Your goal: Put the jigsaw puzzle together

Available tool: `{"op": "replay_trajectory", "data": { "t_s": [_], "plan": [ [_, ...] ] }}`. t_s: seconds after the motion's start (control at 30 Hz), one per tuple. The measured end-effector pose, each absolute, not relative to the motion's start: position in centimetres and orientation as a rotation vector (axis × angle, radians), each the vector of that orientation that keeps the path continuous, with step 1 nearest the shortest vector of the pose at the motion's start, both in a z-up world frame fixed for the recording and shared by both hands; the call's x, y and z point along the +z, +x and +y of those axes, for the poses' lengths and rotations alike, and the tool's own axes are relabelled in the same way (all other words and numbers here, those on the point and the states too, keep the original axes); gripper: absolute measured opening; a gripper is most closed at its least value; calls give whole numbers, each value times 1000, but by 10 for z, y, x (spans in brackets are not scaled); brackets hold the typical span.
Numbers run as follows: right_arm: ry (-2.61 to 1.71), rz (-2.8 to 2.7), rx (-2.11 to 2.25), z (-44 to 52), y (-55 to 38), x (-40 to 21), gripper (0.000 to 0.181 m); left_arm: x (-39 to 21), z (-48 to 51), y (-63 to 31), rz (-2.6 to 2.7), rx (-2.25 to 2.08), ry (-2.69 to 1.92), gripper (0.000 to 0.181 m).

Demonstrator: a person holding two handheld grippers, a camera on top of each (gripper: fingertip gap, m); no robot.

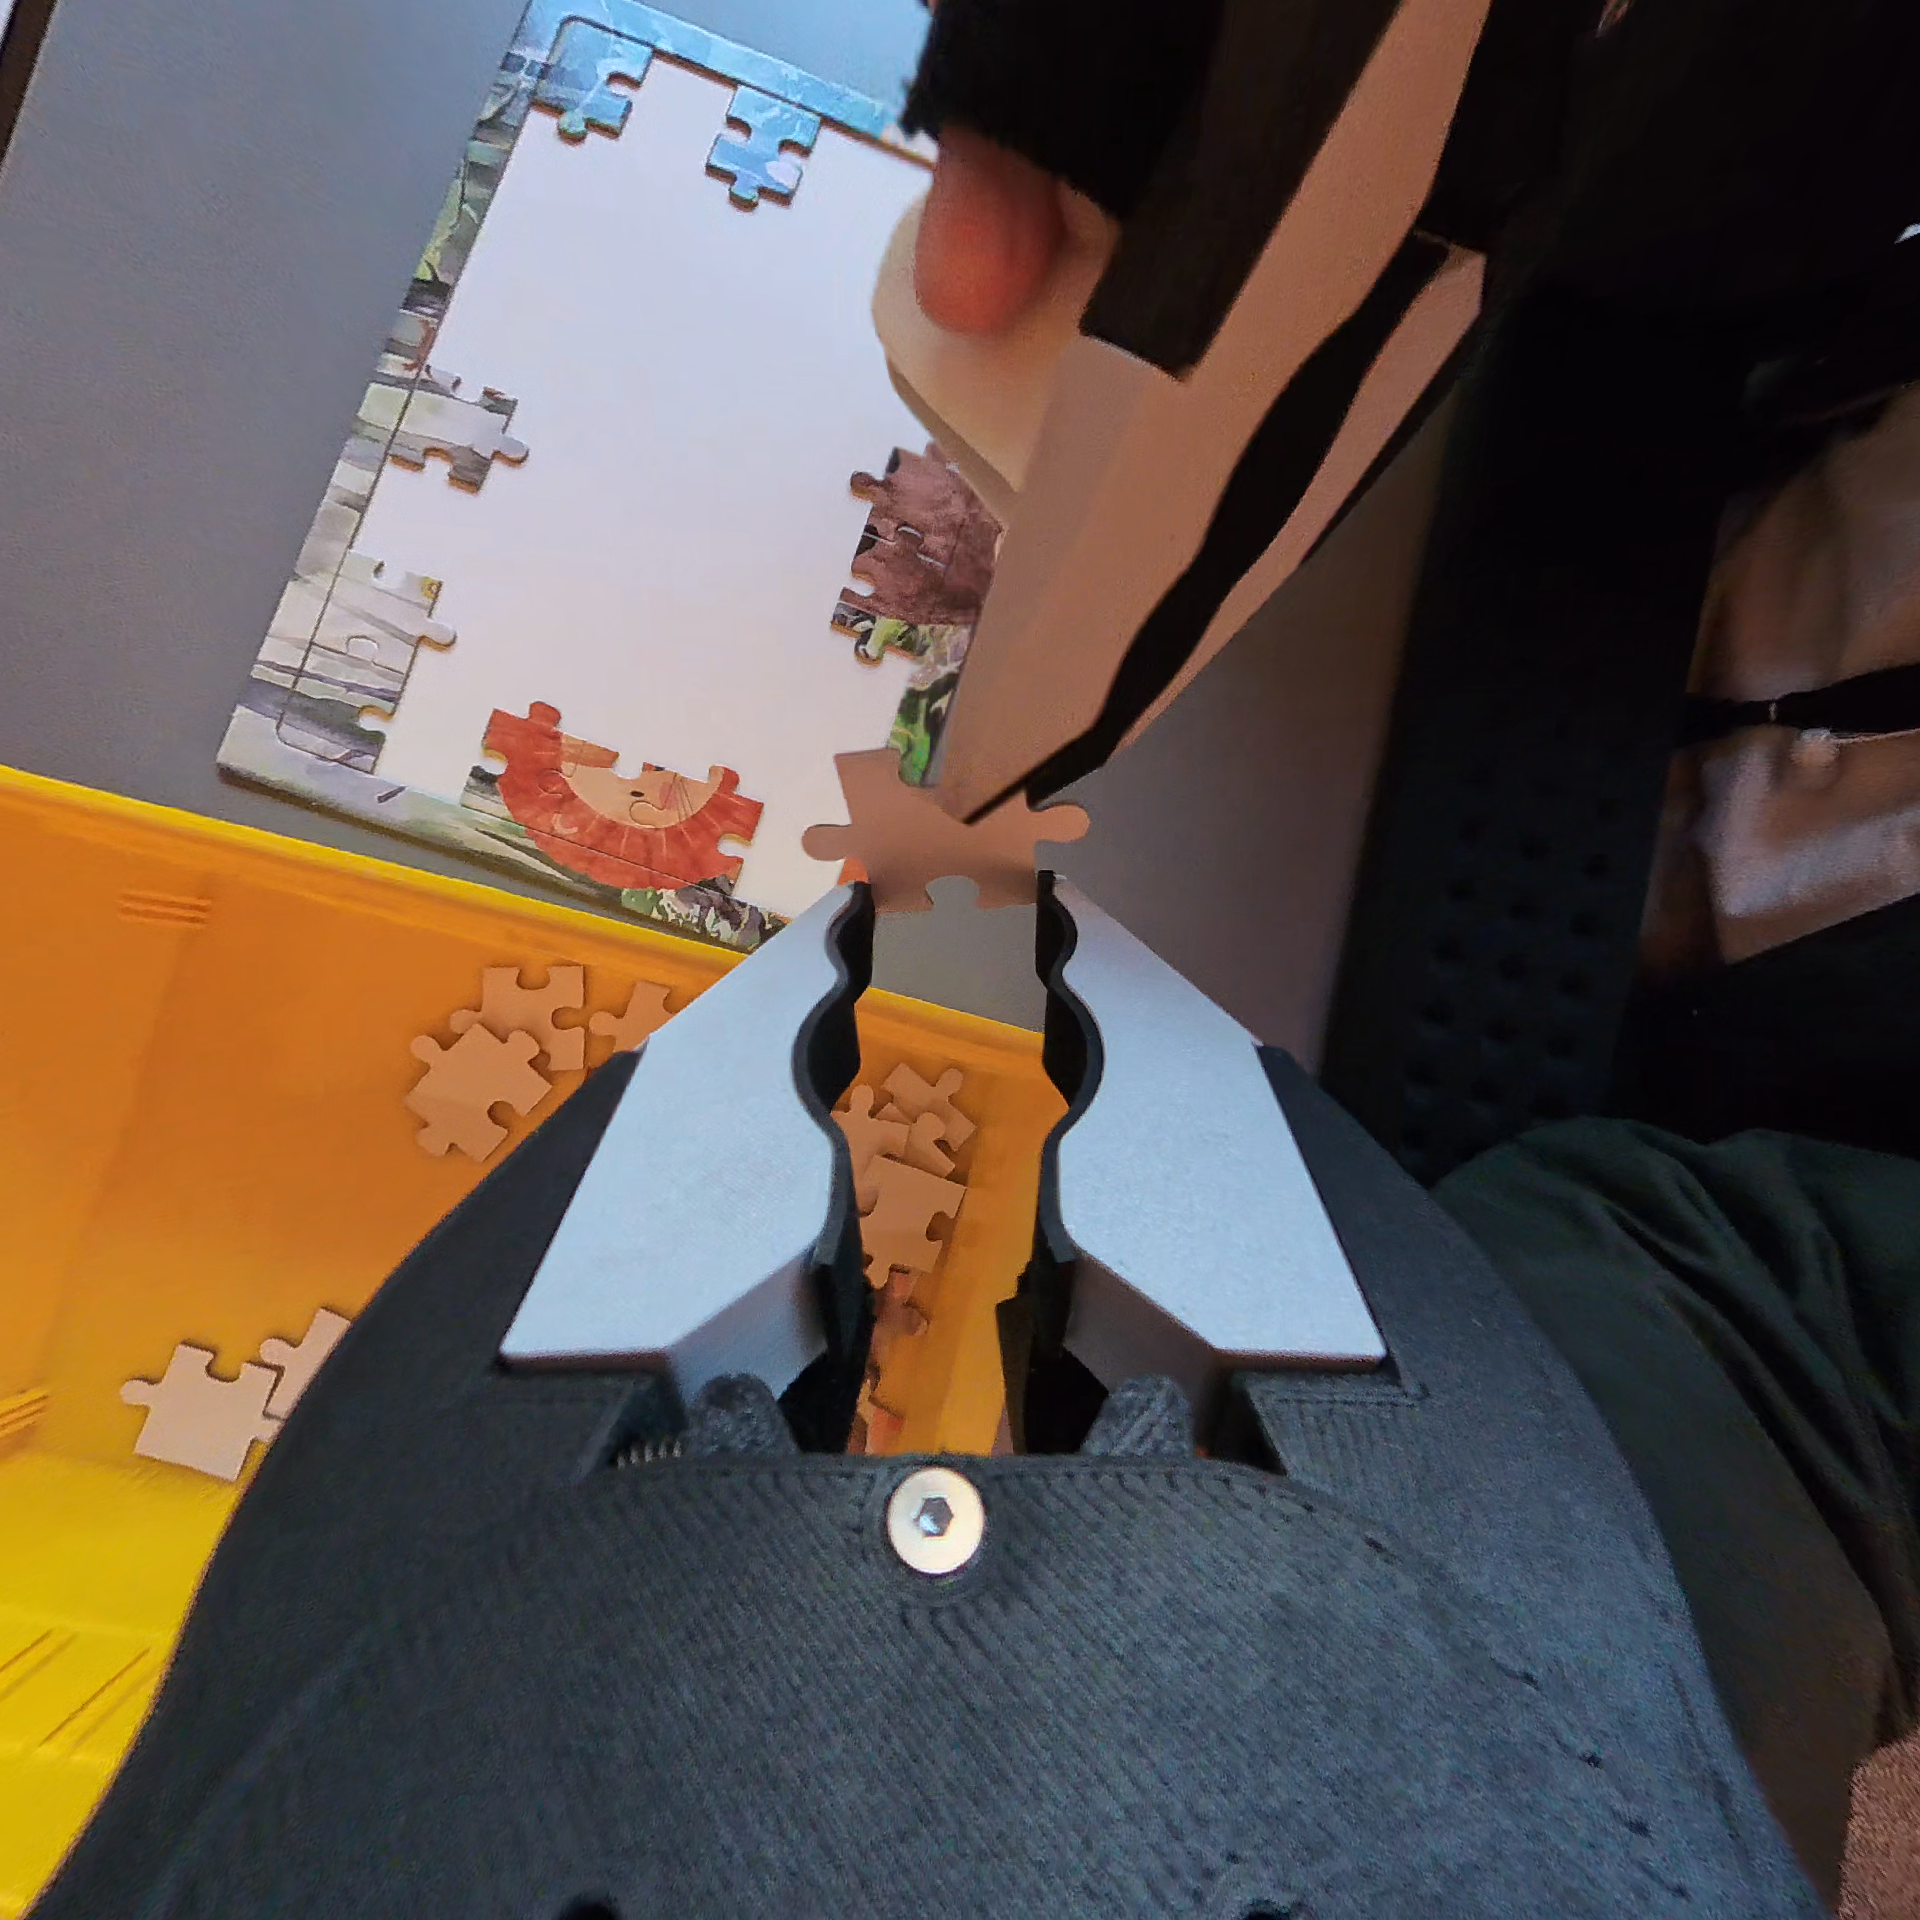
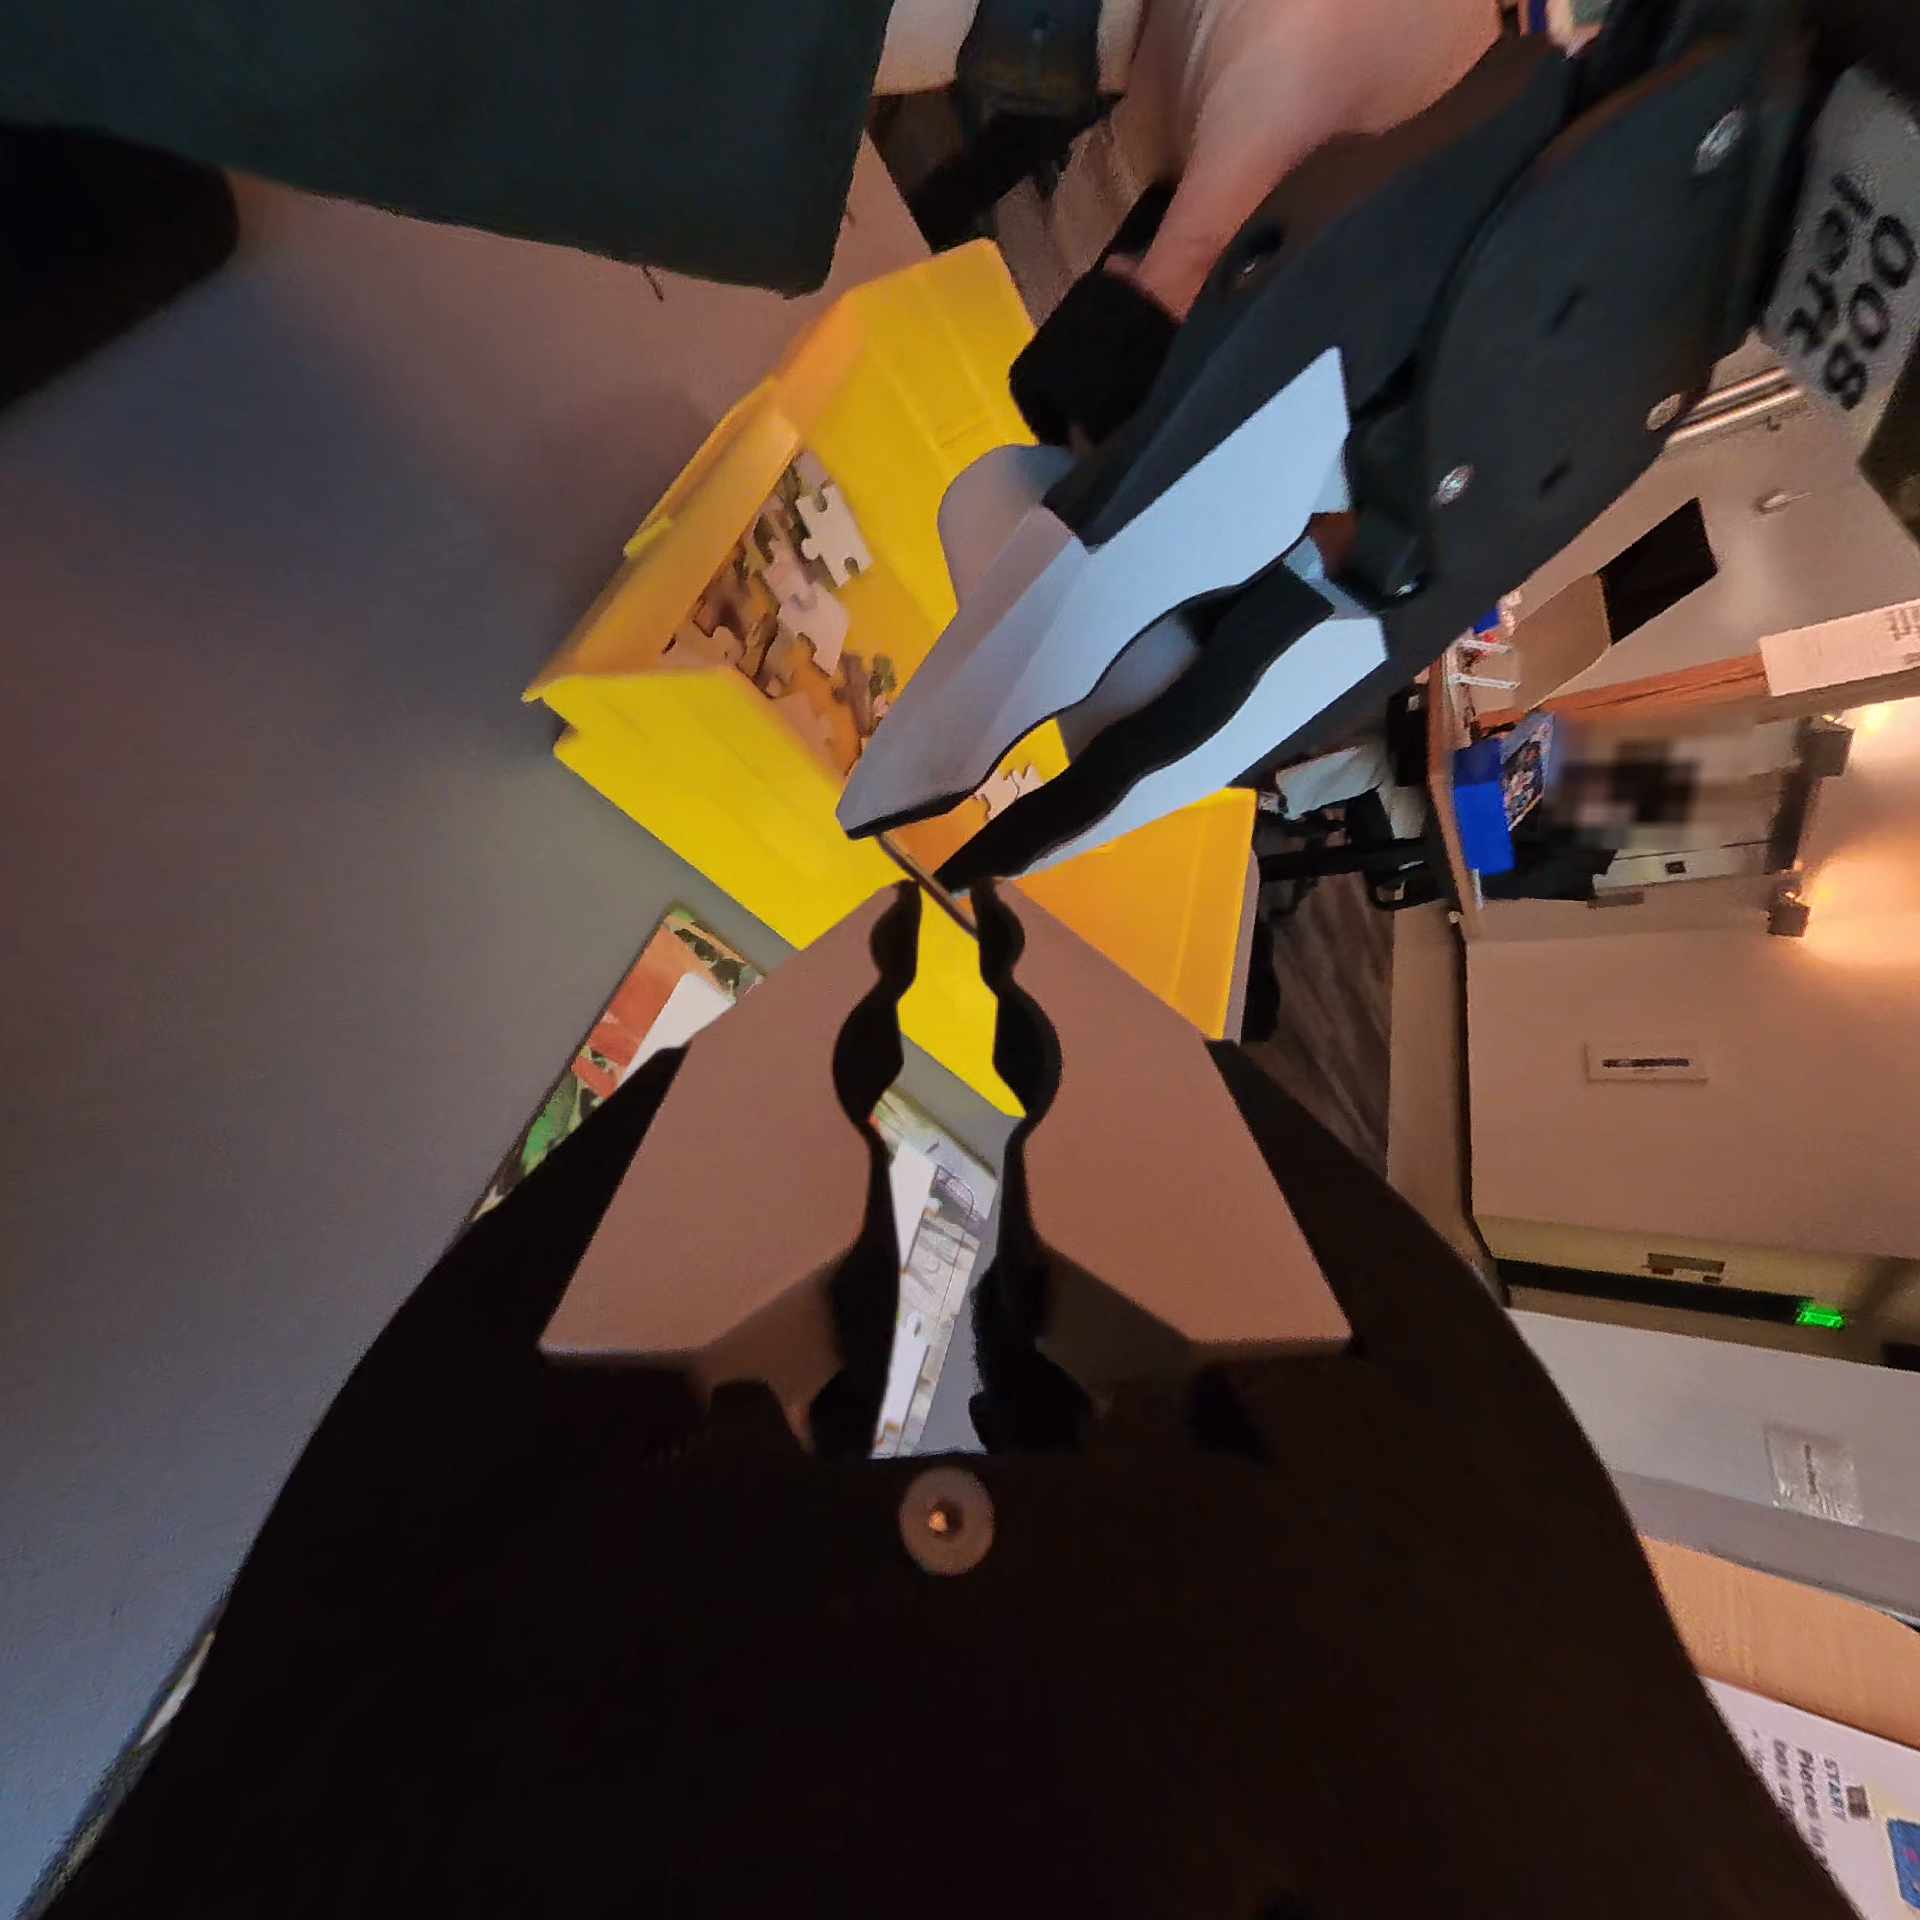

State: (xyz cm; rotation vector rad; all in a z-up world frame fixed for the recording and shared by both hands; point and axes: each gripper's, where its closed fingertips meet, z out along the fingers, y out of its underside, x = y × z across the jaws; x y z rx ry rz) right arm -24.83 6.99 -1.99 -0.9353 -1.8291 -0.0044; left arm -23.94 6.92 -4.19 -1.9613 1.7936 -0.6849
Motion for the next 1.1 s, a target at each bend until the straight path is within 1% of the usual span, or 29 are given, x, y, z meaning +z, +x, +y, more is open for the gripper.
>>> {"op": "replay_trajectory", "data": {
  "t_s": [0.07, 0.1, 0.17, 0.23, 0.3, 0.37, 0.43, 0.5, 0.63, 0.7, 0.77, 0.87, 0.93, 1.03, 1.1],
  "plan": [
    [-986, -1822, -5, 76, -244, -21, 8, -38, 74, -239, 1754, -697, -1953, 29],
    [-1041, -1804, 24, 80, -240, -21, 2, -34, 80, -239, 1696, -700, -1957, 29],
    [-1232, -1642, 244, 94, -233, -8, 1, -18, 95, -237, 1551, -736, -1950, 52],
    [-1492, -1351, 625, 114, -221, 17, 1, 3, 105, -236, 1437, -787, -1880, 60],
    [-1627, -1050, 1167, 118, -207, 47, 1, 23, 113, -237, 1355, -803, -1795, 62],
    [-1603, -751, 1646, 123, -185, 79, 0, 38, 113, -236, 1316, -836, -1722, 58],
    [-1561, -592, 1837, 130, -166, 91, 0, 47, 108, -231, 1313, -896, -1675, 53],
    [-1575, -544, 1837, 132, -158, 91, 0, 59, 104, -219, 1297, -982, -1632, 52],
    [-1554, -506, 1821, 114, -123, 113, 0, 86, 87, -191, 1249, -1302, -1548, 50],
    [-1616, -468, 1669, 108, -81, 113, 1, 84, 88, -187, 1253, -1309, -1565, 47],
    [-1695, -340, 1471, 105, -16, 103, 1, 79, 89, -186, 1273, -1258, -1587, 45],
    [-1756, 33, 1185, 92, 108, 68, 1, 81, 86, -186, 1281, -1240, -1583, 43],
    [-1804, 253, 1093, 67, 167, 26, 0, 84, 82, -185, 1285, -1261, -1573, 42],
    [-1878, 445, 1116, 30, 191, -40, 0, 82, 82, -183, 1291, -1255, -1593, 42],
    [-1849, 493, 1235, 18, 179, -62, 0, 76, 85, -182, 1288, -1230, -1626, 42]
  ]
}}
